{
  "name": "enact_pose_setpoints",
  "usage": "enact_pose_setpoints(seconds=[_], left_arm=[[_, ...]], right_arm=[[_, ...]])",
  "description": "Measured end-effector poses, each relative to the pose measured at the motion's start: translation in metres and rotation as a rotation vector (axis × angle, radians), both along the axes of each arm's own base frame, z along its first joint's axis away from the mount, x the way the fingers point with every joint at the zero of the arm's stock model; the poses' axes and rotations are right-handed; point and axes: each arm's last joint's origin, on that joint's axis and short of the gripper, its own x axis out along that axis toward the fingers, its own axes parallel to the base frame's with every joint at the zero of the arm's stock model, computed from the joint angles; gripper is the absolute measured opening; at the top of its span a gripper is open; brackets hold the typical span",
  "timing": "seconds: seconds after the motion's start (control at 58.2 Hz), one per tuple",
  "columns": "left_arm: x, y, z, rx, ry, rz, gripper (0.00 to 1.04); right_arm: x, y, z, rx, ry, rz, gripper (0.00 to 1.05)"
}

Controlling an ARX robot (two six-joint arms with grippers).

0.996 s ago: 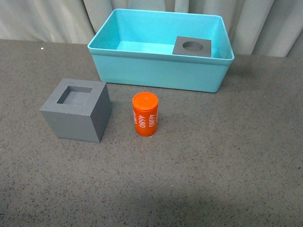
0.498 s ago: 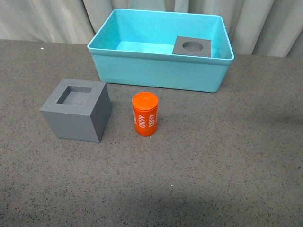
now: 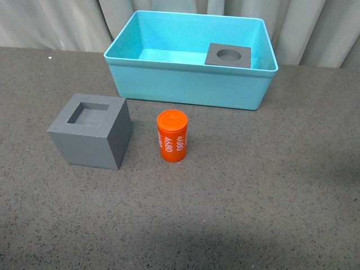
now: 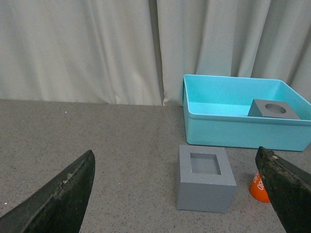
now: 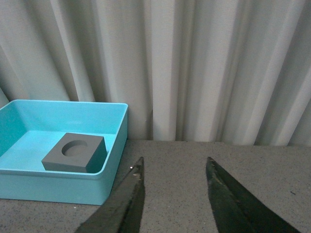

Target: Place gray and orange parts in blue box

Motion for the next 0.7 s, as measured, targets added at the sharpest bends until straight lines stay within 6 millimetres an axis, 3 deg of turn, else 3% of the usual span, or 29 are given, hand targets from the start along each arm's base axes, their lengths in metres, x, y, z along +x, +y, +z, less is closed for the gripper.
enact_pose_setpoints(seconds=[0.086,0.155,0.343,0.429,0.549,0.704], left_arm=[[0.003,0.001,-0.001,-0.083,0.265,0.176,0.98],[0.013,0.001,0.001,-0.157,0.389,0.213,0.98],[0.061,0.000,0.031,-0.250,0.415,0.137,0.98],[0.093,0.003,0.039,-0.264,0.447,0.136,0.98],[0.141,0.009,0.031,-0.266,0.599,0.146,0.98],[0.179,0.014,0.026,-0.253,0.696,0.158,0.98]], right_arm=[[0.000,0.000,0.000,0.000,0.001,0.000,0.54],[0.000,0.000,0.000,0.000,-0.001,0.000,0.66],[0.000,0.000,0.000,0.002,0.000,0.002,0.97],[0.000,0.000,0.000,0.001,0.000,0.001,0.94],[0.000,0.000,0.000,0.001,0.000,0.001,0.95],[0.000,0.000,0.000,0.001,0.000,0.001,0.95]])
